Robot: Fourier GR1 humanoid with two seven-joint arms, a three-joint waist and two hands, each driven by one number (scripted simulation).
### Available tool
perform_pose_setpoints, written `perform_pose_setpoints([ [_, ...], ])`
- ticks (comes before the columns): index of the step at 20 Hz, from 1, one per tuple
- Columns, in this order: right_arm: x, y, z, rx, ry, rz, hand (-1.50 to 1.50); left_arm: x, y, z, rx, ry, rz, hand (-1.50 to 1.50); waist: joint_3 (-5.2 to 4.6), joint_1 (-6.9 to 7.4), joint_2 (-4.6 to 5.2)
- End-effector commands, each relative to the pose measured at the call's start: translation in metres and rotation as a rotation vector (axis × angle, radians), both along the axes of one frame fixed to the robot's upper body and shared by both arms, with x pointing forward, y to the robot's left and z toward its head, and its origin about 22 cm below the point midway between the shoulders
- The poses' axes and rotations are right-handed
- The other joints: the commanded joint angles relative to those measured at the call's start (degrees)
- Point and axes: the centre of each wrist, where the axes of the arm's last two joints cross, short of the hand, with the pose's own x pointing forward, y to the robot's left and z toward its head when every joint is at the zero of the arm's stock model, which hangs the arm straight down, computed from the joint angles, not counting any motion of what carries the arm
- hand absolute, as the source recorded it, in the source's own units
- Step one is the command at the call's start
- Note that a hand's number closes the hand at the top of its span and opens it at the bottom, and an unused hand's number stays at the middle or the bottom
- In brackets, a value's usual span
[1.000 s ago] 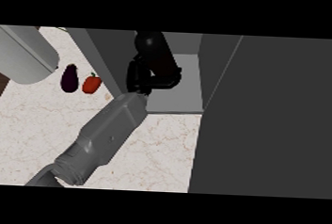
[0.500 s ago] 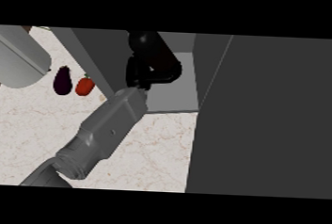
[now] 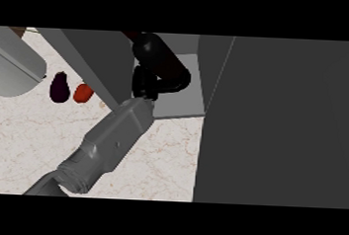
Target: Pick up the wine, place it into the cabinet and close the cabinet
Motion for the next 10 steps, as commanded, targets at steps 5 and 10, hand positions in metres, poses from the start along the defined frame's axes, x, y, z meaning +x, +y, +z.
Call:
perform_pose_setpoints([
  [5, 0.002, 0.013, 0.007, 0.023, -0.008, 0.024, -1.50, -0.011, -0.014, -0.002, -0.003, 0.032, -0.015, 1.50, -0.05, -1.21, 0.18],
  [10, 0.005, 0.013, 0.007, 0.018, -0.001, 0.011, -1.50, -0.017, -0.013, -0.010, -0.067, 0.008, 0.033, 1.50, -0.07, -1.12, 0.25],
])
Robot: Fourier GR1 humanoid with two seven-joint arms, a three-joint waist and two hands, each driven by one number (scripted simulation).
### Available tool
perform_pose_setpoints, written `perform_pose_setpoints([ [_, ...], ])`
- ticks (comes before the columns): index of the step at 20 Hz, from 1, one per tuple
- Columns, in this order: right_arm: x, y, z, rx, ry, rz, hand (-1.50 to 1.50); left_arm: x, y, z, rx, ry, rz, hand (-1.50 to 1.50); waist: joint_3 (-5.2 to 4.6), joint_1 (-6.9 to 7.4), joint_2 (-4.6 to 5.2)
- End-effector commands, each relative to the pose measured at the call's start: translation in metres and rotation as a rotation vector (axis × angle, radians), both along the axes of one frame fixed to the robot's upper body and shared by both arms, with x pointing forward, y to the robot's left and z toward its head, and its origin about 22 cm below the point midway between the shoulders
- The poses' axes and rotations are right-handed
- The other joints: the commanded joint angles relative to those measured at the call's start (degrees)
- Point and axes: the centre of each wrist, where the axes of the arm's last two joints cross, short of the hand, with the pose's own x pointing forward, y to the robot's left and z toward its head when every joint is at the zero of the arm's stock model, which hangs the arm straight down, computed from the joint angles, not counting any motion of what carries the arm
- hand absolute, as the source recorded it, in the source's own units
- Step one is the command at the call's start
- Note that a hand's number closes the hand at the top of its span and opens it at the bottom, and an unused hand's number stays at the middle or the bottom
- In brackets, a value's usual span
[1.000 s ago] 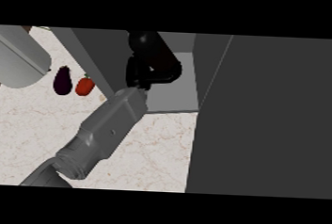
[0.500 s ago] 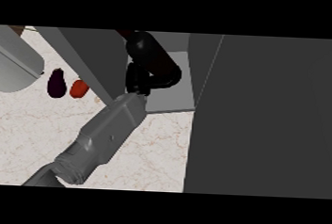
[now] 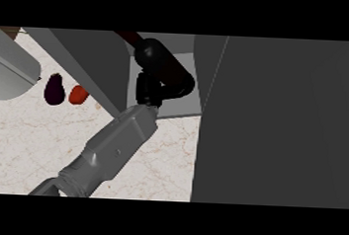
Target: Pick up the wine, place it into the cabinet and close the cabinet
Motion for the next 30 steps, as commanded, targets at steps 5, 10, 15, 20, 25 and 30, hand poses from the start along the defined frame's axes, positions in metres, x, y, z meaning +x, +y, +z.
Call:
perform_pose_setpoints([
  [5, 0.009, 0.001, -0.004, -0.006, -0.002, -0.002, -1.50, 0.000, -0.009, 0.008, -0.032, 0.015, 0.083, -1.50, 0.04, -0.36, 0.24],
  [10, -0.002, -0.008, -0.003, -0.008, 0.001, -0.006, -1.50, 0.006, -0.016, 0.021, -0.056, -0.008, 0.113, -1.50, 0.08, -0.52, -0.02],
  [15, -0.002, -0.004, -0.003, 0.002, -0.013, 0.010, -1.50, 0.006, -0.008, 0.011, 0.007, 0.006, 0.110, -1.50, 0.06, -0.20, 0.23],
  [20, -0.002, -0.001, -0.003, 0.013, 0.006, 0.008, -1.50, 0.009, -0.012, 0.015, 0.183, -0.036, 0.104, -1.50, 0.08, -0.26, 0.17],
  [25, 0.004, 0.001, -0.002, -0.006, -0.009, -0.004, -1.50, 0.007, -0.021, 0.021, 0.192, -0.086, 0.023, -1.50, 0.06, 0.93, -0.02],
  [30, -0.005, 0.002, -0.003, -0.013, 0.012, -0.002, -1.50, 0.005, -0.024, 0.021, 0.177, -0.097, 0.035, -1.50, 0.06, 1.61, -0.34],
])
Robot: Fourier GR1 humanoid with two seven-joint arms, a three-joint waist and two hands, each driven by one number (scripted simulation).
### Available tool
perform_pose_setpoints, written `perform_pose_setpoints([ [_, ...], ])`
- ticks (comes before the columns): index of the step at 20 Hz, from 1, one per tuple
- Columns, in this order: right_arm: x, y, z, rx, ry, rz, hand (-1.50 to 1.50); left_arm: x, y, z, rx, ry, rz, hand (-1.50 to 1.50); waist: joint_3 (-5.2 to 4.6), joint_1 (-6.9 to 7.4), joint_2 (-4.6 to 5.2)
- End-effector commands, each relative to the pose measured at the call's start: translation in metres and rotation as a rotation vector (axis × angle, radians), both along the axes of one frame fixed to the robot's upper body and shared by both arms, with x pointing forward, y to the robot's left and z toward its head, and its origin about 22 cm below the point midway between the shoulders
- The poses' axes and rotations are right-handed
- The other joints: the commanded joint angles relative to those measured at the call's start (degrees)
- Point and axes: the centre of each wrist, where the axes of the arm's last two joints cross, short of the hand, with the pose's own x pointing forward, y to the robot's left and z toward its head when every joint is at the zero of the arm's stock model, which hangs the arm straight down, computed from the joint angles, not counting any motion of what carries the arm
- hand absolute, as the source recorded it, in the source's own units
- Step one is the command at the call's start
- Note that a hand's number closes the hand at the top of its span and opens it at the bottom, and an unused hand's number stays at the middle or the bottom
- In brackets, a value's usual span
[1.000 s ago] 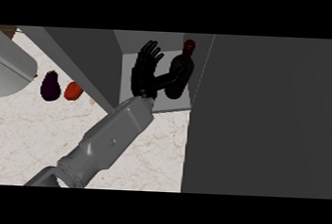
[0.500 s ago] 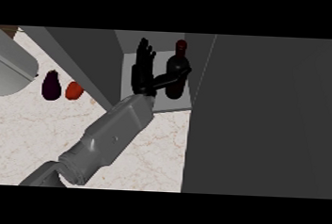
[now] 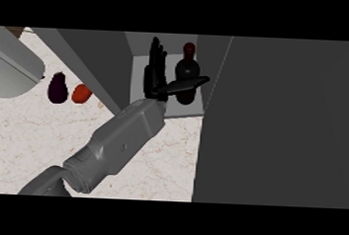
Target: Pick up the wine, place it into the cabinet and close the cabinet
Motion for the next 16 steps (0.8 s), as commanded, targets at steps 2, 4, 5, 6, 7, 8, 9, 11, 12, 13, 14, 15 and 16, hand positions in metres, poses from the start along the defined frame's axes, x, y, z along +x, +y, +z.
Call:
perform_pose_setpoints([
  [2, -0.003, 0.001, -0.003, -0.002, -0.013, -0.014, -1.50, -0.001, -0.008, 0.007, 0.010, -0.043, 0.009, -1.50, 0.03, 0.96, -0.35],
  [4, 0.004, 0.000, 0.009, -0.011, -0.009, -0.021, -1.50, -0.001, -0.017, 0.017, -0.016, -0.060, -0.027, -1.50, -0.01, 1.13, -0.32],
  [5, 0.001, 0.009, -0.004, -0.008, 0.001, -0.006, -1.50, -0.004, -0.016, 0.012, -0.023, -0.074, -0.002, -1.50, 0.01, 0.86, -0.28],
  [6, -0.003, 0.004, -0.004, 0.001, -0.005, 0.002, -1.50, -0.008, -0.012, 0.003, -0.016, -0.078, -0.006, -1.50, 0.03, 0.92, -0.32],
  [7, 0.002, -0.010, -0.012, -0.006, 0.013, -0.024, -1.50, -0.009, -0.014, 0.004, -0.042, -0.075, -0.032, -1.50, 0.07, 1.84, -0.50],
  [8, -0.004, 0.003, -0.003, -0.004, -0.006, -0.003, -1.50, -0.011, -0.026, 0.016, -0.022, -0.081, -0.030, -1.50, 0.03, 1.11, -0.55],
  [9, -0.007, -0.001, 0.002, -0.003, 0.013, -0.016, -1.50, -0.024, -0.018, -0.007, -0.062, -0.060, -0.028, -1.50, 0.00, 0.88, -0.48],
  [11, -0.015, 0.004, -0.004, -0.005, 0.023, -0.024, -1.50, -0.025, -0.022, -0.005, -0.074, -0.074, -0.066, -1.50, 0.02, 2.20, -0.82],
  [12, -0.011, 0.003, 0.000, -0.003, 0.001, -0.009, -1.50, -0.017, -0.028, 0.011, -0.064, -0.079, -0.049, -1.50, 0.03, 2.18, -0.75],
  [13, -0.005, 0.003, 0.007, 0.001, 0.004, -0.016, -1.50, -0.027, -0.027, -0.002, -0.074, -0.080, -0.081, -1.50, 0.01, 2.56, -0.75],
  [14, -0.017, -0.002, -0.001, -0.008, 0.019, -0.018, -1.50, -0.026, -0.015, -0.015, -0.076, -0.071, -0.087, -1.50, 0.03, 2.79, -0.82],
  [15, -0.017, -0.006, 0.002, 0.005, 0.012, -0.009, -1.50, -0.029, -0.032, 0.003, -0.072, -0.078, -0.095, -1.50, 0.05, 2.16, -0.81],
  [16, -0.012, 0.005, 0.014, 0.001, 0.008, -0.045, -1.50, -0.035, -0.027, -0.009, -0.063, -0.079, -0.109, -1.50, 0.00, 3.55, -1.03],
])
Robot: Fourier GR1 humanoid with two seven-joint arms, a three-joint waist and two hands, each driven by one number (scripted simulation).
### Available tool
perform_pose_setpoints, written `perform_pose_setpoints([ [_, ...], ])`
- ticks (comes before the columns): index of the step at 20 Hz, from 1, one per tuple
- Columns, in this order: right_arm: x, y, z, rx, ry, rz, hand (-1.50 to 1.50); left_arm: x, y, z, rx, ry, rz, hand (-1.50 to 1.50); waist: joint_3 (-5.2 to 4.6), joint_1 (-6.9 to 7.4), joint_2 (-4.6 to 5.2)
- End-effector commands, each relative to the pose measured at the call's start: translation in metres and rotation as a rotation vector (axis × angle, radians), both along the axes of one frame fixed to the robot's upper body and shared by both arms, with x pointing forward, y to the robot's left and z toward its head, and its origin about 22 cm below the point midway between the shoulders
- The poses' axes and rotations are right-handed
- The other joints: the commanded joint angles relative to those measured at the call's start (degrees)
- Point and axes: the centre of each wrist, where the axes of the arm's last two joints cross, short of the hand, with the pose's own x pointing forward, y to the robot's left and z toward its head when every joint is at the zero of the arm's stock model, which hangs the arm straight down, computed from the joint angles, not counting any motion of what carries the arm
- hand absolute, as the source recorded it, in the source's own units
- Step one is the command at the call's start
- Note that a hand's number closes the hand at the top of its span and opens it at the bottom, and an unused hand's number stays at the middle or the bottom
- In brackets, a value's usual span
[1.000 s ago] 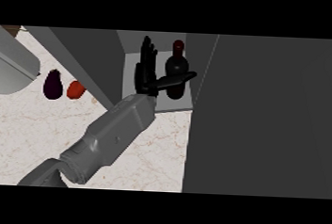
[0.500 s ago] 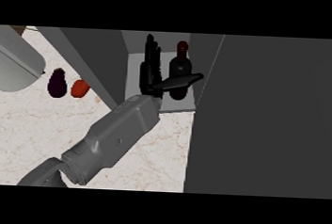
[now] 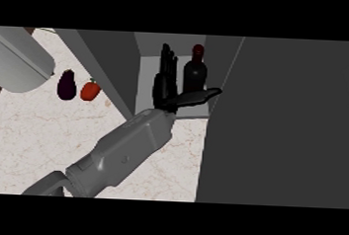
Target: Pick up the wine, place it into the cabinet and close the cabinet
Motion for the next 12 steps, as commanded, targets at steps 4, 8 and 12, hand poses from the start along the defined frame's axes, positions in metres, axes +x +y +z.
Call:
perform_pose_setpoints([
  [4, -0.002, -0.009, -0.015, 0.002, 0.041, -0.021, -1.50, -0.025, -0.011, -0.012, 0.011, -0.045, -0.065, -1.50, 0.04, 2.03, -0.48],
  [8, 0.007, 0.003, -0.016, 0.008, 0.027, -0.026, -1.50, -0.023, -0.004, -0.020, 0.038, -0.046, -0.058, -1.50, 0.02, 2.03, -0.36],
  [12, -0.013, -0.003, -0.001, -0.022, 0.029, -0.044, -1.50, -0.039, -0.007, -0.026, 0.024, -0.058, -0.068, -1.50, 0.02, 3.47, -0.85],
])
